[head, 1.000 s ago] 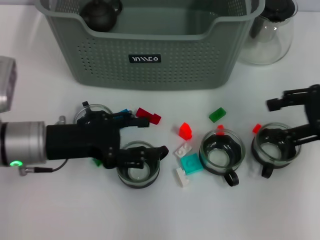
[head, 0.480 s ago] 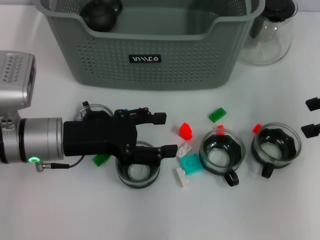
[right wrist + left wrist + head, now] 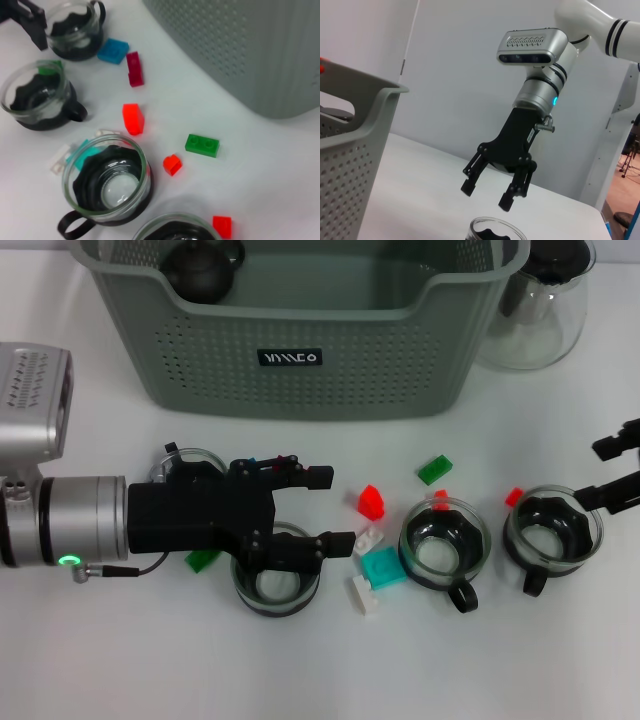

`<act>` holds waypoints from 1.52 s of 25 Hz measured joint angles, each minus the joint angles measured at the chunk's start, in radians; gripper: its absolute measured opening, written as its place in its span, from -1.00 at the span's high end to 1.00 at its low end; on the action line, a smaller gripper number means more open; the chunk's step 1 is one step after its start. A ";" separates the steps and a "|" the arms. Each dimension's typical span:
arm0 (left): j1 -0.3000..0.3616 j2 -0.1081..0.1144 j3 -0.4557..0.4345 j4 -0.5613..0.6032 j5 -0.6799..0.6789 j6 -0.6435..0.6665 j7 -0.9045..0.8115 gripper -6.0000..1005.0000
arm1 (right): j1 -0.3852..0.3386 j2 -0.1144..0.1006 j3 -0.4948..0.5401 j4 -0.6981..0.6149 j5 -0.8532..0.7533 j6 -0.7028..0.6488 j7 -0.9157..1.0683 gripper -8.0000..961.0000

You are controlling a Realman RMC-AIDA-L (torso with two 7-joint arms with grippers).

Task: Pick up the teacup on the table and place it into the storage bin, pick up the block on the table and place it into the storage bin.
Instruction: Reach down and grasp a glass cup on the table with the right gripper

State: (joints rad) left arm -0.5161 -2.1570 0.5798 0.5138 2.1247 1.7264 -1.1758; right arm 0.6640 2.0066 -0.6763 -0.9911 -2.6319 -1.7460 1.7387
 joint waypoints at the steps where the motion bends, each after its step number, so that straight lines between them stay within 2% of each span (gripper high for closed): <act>1: 0.000 0.000 0.000 0.000 0.000 -0.001 0.000 -0.74 | 0.003 0.007 -0.010 0.001 -0.007 0.015 0.000 -0.79; 8: -0.002 0.003 0.000 0.000 -0.001 -0.002 0.001 -0.74 | 0.017 0.061 -0.060 0.005 -0.043 0.096 0.002 -0.78; 12: -0.004 0.003 0.000 0.000 0.000 -0.004 0.001 -0.74 | 0.022 0.085 -0.083 0.008 -0.074 0.134 0.002 -0.76; 26: 0.001 0.005 -0.002 0.000 -0.004 -0.007 0.001 -0.74 | 0.024 0.090 -0.188 0.059 -0.079 0.205 0.024 -0.69; 31: 0.005 0.005 -0.005 0.000 -0.003 -0.008 0.005 -0.74 | 0.022 0.089 -0.237 0.068 -0.079 0.228 0.053 -0.28; 38: 0.009 0.005 -0.009 0.000 -0.004 -0.008 0.010 -0.74 | 0.024 0.087 -0.252 0.068 -0.096 0.232 0.092 0.38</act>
State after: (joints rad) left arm -0.5067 -2.1521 0.5712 0.5139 2.1208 1.7179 -1.1658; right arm 0.6876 2.0935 -0.9279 -0.9229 -2.7280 -1.5138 1.8303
